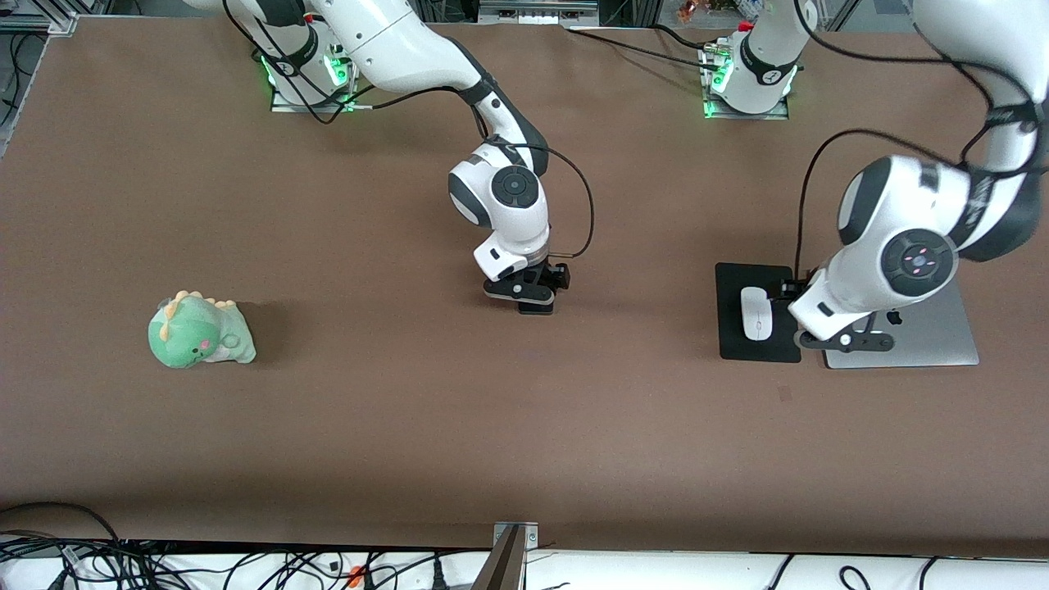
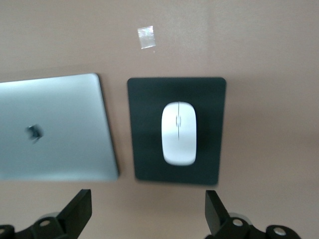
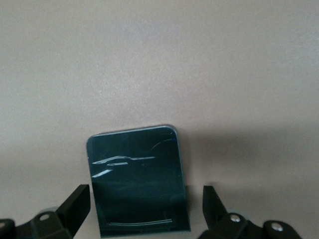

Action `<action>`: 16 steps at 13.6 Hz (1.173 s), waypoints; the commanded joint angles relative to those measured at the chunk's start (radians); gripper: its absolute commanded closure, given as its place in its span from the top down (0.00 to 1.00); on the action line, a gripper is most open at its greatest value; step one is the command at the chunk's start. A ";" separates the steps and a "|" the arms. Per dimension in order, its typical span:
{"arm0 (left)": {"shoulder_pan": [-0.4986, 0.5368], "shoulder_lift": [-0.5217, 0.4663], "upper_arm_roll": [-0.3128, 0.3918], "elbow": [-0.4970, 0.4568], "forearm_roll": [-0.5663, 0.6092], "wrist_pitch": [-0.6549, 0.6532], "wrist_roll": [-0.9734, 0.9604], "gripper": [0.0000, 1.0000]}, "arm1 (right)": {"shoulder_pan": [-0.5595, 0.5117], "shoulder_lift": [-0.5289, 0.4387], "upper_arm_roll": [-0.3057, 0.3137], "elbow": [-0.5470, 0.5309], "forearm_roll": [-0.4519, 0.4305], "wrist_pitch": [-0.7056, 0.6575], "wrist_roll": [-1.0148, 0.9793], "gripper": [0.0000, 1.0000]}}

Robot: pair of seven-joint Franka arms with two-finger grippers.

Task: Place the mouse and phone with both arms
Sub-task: 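Set the mouse on the pad while the right gripper grasps the phone, then raise the left gripper away while the right gripper lifts the phone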

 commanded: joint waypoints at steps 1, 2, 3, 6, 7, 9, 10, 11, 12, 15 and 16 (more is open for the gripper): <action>0.005 0.020 -0.049 0.214 0.006 -0.224 0.045 1.00 | 0.021 0.050 -0.011 0.060 -0.038 -0.010 0.035 1.00; 0.012 0.012 -0.050 0.279 -0.023 -0.288 0.089 1.00 | 0.023 0.053 -0.009 0.060 -0.057 -0.010 0.035 1.00; 0.015 -0.001 -0.034 0.326 -0.078 -0.332 0.143 1.00 | 0.023 0.053 -0.009 0.060 -0.063 -0.010 0.035 1.00; -0.087 -0.148 0.170 0.290 -0.167 -0.329 0.240 1.00 | 0.021 0.052 -0.009 0.060 -0.065 -0.010 0.016 0.90; -0.125 -0.204 0.231 0.246 -0.204 -0.297 0.254 1.00 | 0.018 0.050 -0.011 0.060 -0.065 -0.011 0.013 0.79; -0.182 -0.334 0.311 0.073 -0.208 -0.123 0.263 1.00 | 0.015 0.047 -0.011 0.060 -0.066 -0.014 -0.003 0.63; -0.214 -0.374 0.339 0.010 -0.205 -0.082 0.254 1.00 | 0.012 0.044 -0.011 0.060 -0.065 -0.017 -0.022 0.59; -0.215 -0.376 0.333 0.012 -0.203 -0.109 0.249 1.00 | 0.009 0.037 -0.011 0.060 -0.065 -0.022 -0.027 0.58; -0.215 -0.368 0.329 0.027 -0.200 -0.114 0.248 1.00 | -0.002 0.026 -0.011 0.060 -0.065 -0.028 -0.045 0.58; -0.210 -0.371 0.327 0.032 -0.200 -0.126 0.262 1.00 | -0.063 -0.028 -0.011 0.057 -0.057 -0.141 -0.189 0.58; -0.210 -0.370 0.327 0.031 -0.200 -0.129 0.260 1.00 | -0.087 -0.055 -0.012 0.047 -0.055 -0.178 -0.248 0.58</action>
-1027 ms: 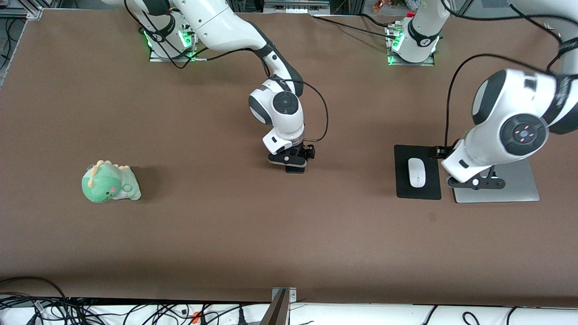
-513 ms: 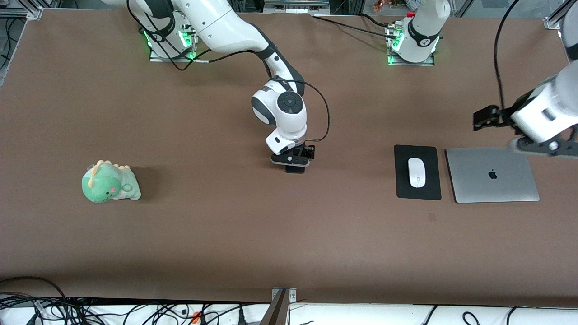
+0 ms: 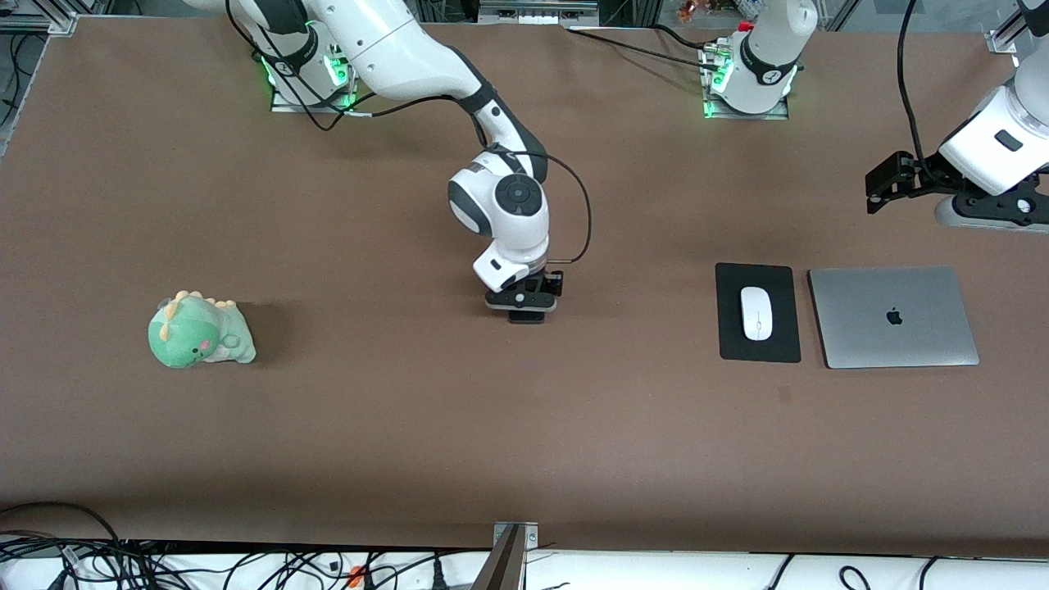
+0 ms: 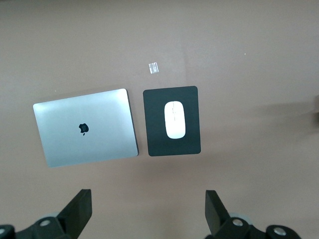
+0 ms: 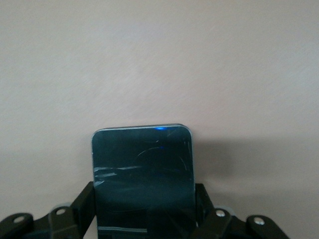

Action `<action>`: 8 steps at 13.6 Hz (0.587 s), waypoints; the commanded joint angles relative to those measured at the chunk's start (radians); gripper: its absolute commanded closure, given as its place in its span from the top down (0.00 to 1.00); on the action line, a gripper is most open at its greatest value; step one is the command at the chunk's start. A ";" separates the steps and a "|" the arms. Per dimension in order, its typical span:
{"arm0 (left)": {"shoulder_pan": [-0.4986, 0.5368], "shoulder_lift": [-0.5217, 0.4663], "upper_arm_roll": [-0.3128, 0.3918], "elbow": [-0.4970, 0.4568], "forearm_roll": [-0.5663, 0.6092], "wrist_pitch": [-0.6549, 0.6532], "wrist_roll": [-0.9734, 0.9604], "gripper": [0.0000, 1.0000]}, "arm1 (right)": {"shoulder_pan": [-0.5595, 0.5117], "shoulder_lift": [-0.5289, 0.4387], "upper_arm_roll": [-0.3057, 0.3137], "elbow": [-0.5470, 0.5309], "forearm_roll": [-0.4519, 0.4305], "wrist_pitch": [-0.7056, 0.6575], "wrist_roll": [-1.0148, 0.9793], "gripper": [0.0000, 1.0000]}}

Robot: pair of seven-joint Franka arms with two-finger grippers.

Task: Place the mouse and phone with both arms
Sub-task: 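Raise the left gripper away while the right gripper lifts the phone, then carry the black phone with the right gripper toward the green plush toy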

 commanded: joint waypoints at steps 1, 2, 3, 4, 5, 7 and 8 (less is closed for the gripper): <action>-0.007 -0.022 0.012 -0.029 -0.008 0.013 0.013 1.00 | -0.091 -0.091 0.010 -0.035 -0.006 -0.112 -0.162 0.58; -0.007 -0.022 0.012 -0.029 -0.008 0.015 0.013 1.00 | -0.121 -0.123 0.010 -0.062 -0.006 -0.135 -0.225 0.58; -0.007 -0.022 0.012 -0.029 -0.008 0.013 0.013 1.00 | -0.155 -0.159 0.010 -0.115 -0.004 -0.140 -0.288 0.58; -0.005 -0.022 0.012 -0.031 -0.008 0.012 0.013 1.00 | -0.193 -0.203 0.010 -0.187 -0.004 -0.131 -0.352 0.58; -0.005 -0.022 0.012 -0.031 -0.008 0.007 0.013 1.00 | -0.229 -0.243 0.008 -0.249 -0.004 -0.114 -0.400 0.58; -0.007 -0.022 0.012 -0.031 -0.008 0.003 0.006 1.00 | -0.301 -0.317 0.010 -0.384 -0.003 -0.053 -0.489 0.58; -0.007 -0.022 0.012 -0.029 -0.008 0.001 0.004 1.00 | -0.330 -0.354 0.008 -0.447 -0.003 -0.030 -0.527 0.58</action>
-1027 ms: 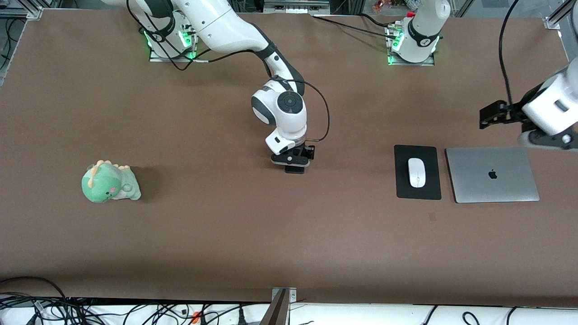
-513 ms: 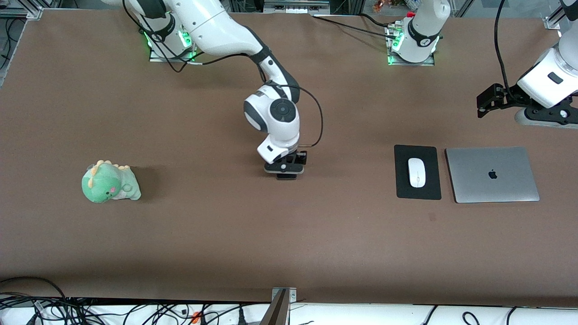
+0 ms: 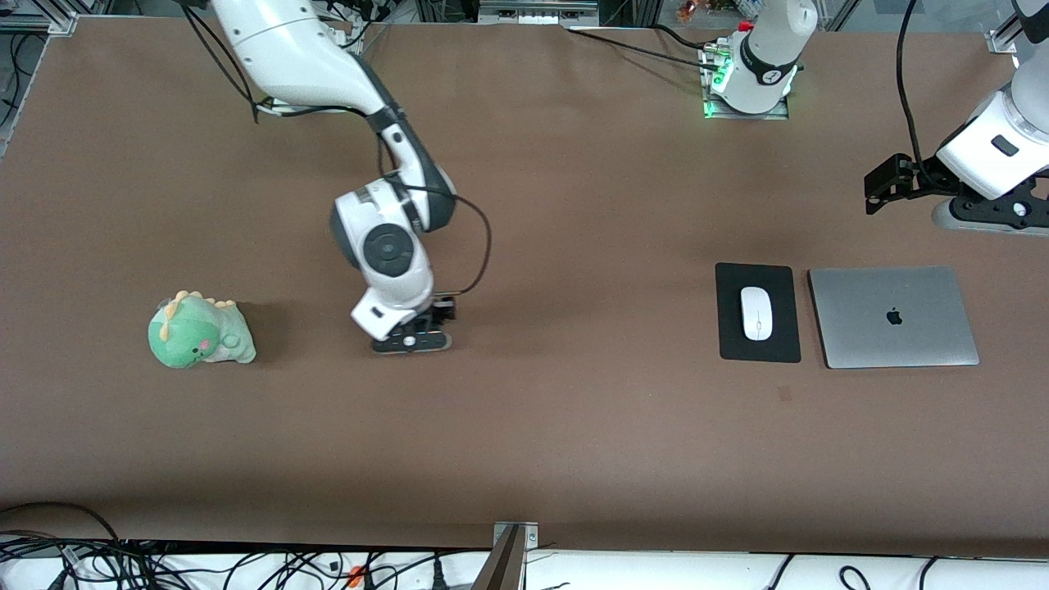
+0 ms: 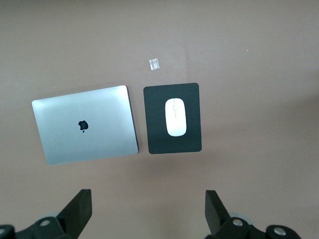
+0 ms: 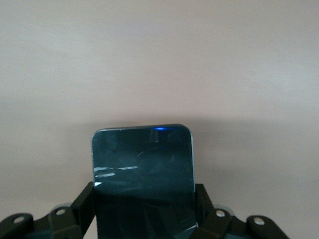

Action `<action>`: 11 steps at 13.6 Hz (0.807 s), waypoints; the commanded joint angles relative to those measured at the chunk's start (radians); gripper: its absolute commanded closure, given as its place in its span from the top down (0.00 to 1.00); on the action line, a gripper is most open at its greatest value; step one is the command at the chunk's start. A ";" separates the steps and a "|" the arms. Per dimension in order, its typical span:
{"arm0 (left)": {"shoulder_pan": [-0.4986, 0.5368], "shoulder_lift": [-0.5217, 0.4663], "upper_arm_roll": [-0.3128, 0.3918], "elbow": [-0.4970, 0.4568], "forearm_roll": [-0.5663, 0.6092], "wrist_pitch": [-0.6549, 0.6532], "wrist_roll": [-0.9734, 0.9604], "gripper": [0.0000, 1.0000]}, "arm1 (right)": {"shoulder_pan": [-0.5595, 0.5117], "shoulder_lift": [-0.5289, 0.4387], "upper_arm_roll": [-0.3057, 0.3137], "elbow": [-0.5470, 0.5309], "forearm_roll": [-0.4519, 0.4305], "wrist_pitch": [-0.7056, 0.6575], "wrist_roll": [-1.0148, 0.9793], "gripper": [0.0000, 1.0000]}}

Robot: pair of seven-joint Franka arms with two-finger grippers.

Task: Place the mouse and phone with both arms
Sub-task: 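Carry the black phone with the right gripper toward the green plush toy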

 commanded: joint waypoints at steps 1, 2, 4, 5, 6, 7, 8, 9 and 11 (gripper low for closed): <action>-0.007 -0.022 0.009 -0.019 -0.008 0.002 0.004 1.00 | -0.074 -0.155 0.018 -0.245 -0.003 0.090 -0.098 0.58; -0.007 -0.020 0.009 -0.019 -0.008 0.002 0.004 1.00 | -0.091 -0.181 0.013 -0.302 -0.003 0.129 -0.128 0.58; -0.007 -0.013 0.009 -0.018 -0.008 0.002 0.004 1.00 | -0.154 -0.221 0.013 -0.419 -0.003 0.233 -0.211 0.58; -0.007 -0.013 0.009 -0.018 -0.008 0.002 0.004 1.00 | -0.183 -0.229 0.013 -0.454 -0.003 0.268 -0.243 0.58; -0.007 -0.013 0.009 -0.018 -0.008 0.002 0.004 1.00 | -0.199 -0.235 0.013 -0.476 -0.003 0.290 -0.267 0.58; -0.007 -0.013 0.009 -0.018 -0.008 0.002 0.004 1.00 | -0.222 -0.235 0.013 -0.482 -0.003 0.295 -0.273 0.58; -0.007 -0.013 0.009 -0.018 -0.008 0.000 0.004 1.00 | -0.242 -0.235 0.013 -0.482 -0.003 0.295 -0.273 0.58; -0.010 -0.013 0.009 -0.018 -0.008 0.000 0.004 1.00 | -0.254 -0.231 0.013 -0.482 0.000 0.296 -0.270 0.58; -0.011 -0.014 0.009 -0.019 -0.008 -0.005 0.006 1.00 | -0.288 -0.222 0.014 -0.479 0.009 0.296 -0.271 0.58</action>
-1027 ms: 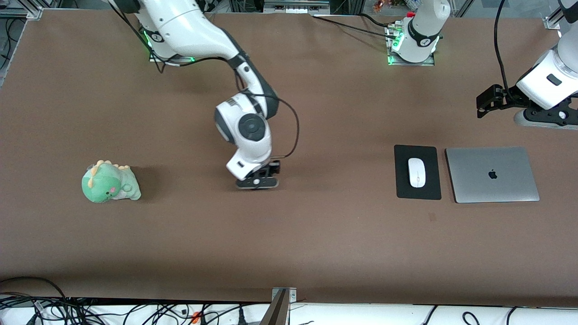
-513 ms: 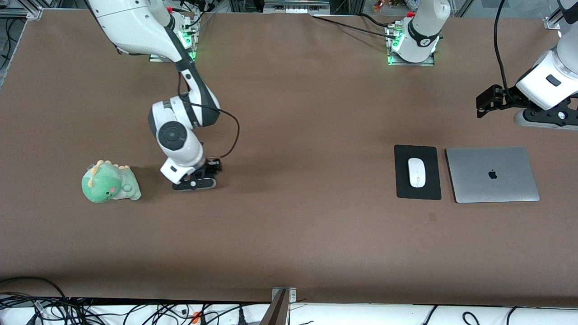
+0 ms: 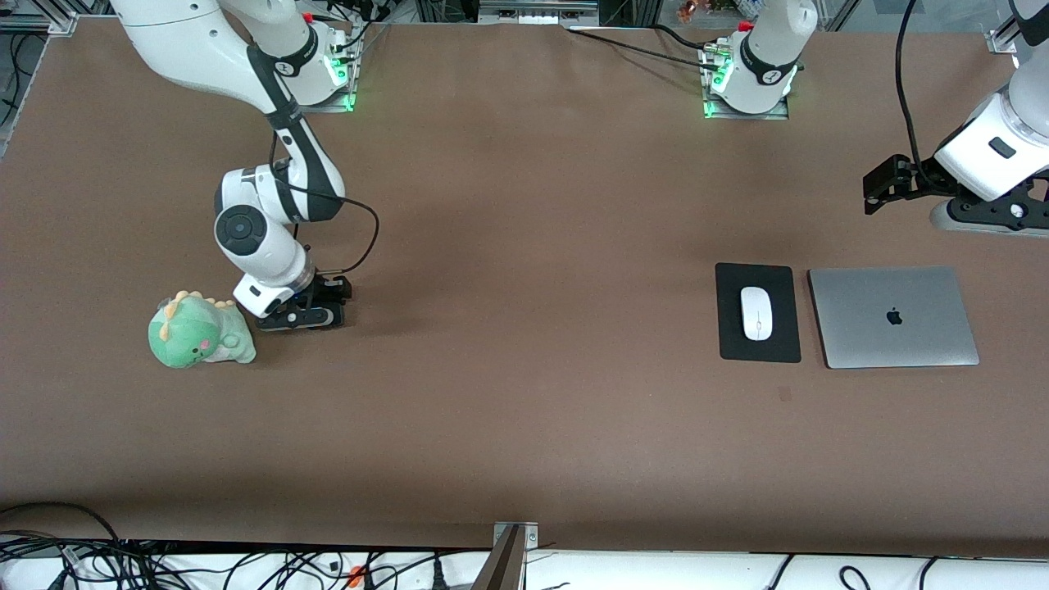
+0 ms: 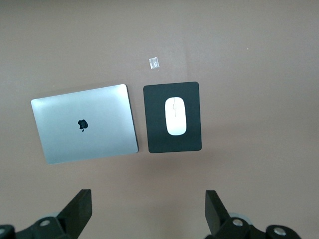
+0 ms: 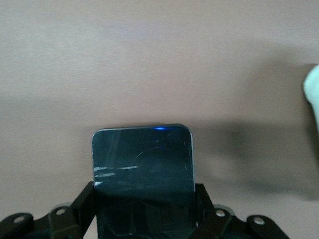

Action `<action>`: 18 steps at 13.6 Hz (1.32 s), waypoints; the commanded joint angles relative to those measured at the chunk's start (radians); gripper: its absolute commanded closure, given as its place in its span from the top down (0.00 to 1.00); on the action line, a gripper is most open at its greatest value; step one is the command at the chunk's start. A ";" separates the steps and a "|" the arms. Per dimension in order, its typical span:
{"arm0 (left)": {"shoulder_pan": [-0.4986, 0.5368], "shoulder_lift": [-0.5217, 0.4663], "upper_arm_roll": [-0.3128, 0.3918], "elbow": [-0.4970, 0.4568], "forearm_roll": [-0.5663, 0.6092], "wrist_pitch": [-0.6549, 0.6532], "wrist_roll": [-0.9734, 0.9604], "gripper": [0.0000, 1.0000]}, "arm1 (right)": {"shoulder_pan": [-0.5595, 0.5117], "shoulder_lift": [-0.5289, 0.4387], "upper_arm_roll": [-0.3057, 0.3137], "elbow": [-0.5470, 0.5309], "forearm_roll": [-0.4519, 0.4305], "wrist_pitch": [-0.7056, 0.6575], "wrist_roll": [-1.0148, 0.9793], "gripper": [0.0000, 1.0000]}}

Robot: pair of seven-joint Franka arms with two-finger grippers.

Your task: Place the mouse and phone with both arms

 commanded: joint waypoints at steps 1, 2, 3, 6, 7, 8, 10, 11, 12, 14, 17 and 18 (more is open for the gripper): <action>-0.010 -0.016 0.007 -0.010 -0.008 -0.017 0.011 1.00 | -0.054 -0.023 0.017 -0.025 0.019 0.014 -0.014 0.58; -0.016 -0.013 0.004 -0.008 -0.008 -0.024 0.001 1.00 | -0.057 -0.017 0.017 -0.024 0.033 0.017 -0.014 0.58; -0.018 -0.008 -0.006 -0.008 -0.007 -0.017 -0.002 1.00 | -0.057 -0.014 0.017 -0.024 0.046 0.021 -0.014 0.62; -0.012 -0.007 -0.008 -0.005 -0.007 -0.019 -0.003 1.00 | -0.059 0.009 0.017 -0.026 0.053 0.047 -0.013 0.73; -0.012 -0.007 -0.007 -0.004 -0.008 -0.019 -0.003 1.00 | -0.059 0.009 0.017 -0.026 0.053 0.049 -0.013 0.73; -0.010 -0.007 -0.007 -0.004 -0.008 -0.019 -0.003 1.00 | -0.059 0.009 0.017 -0.026 0.053 0.047 -0.013 0.74; -0.008 -0.007 -0.008 -0.004 -0.008 -0.017 -0.003 1.00 | -0.057 -0.006 0.017 -0.026 0.053 0.040 -0.007 1.00; -0.007 -0.007 -0.007 -0.002 -0.008 -0.017 -0.003 1.00 | -0.057 -0.023 0.019 -0.026 0.053 0.035 -0.005 1.00; -0.007 -0.007 -0.007 -0.002 -0.008 -0.017 -0.003 1.00 | -0.057 -0.042 0.022 -0.025 0.053 0.012 -0.002 1.00; -0.002 -0.008 -0.008 0.004 -0.008 -0.024 0.000 1.00 | -0.056 -0.110 0.028 -0.014 0.053 -0.067 0.016 1.00; -0.002 -0.007 0.000 0.007 -0.008 -0.022 0.006 1.00 | -0.056 -0.252 0.026 -0.006 0.053 -0.221 0.048 1.00; -0.002 -0.007 0.003 0.007 -0.007 -0.022 0.007 1.00 | -0.056 -0.295 0.023 -0.005 0.053 -0.268 0.050 1.00</action>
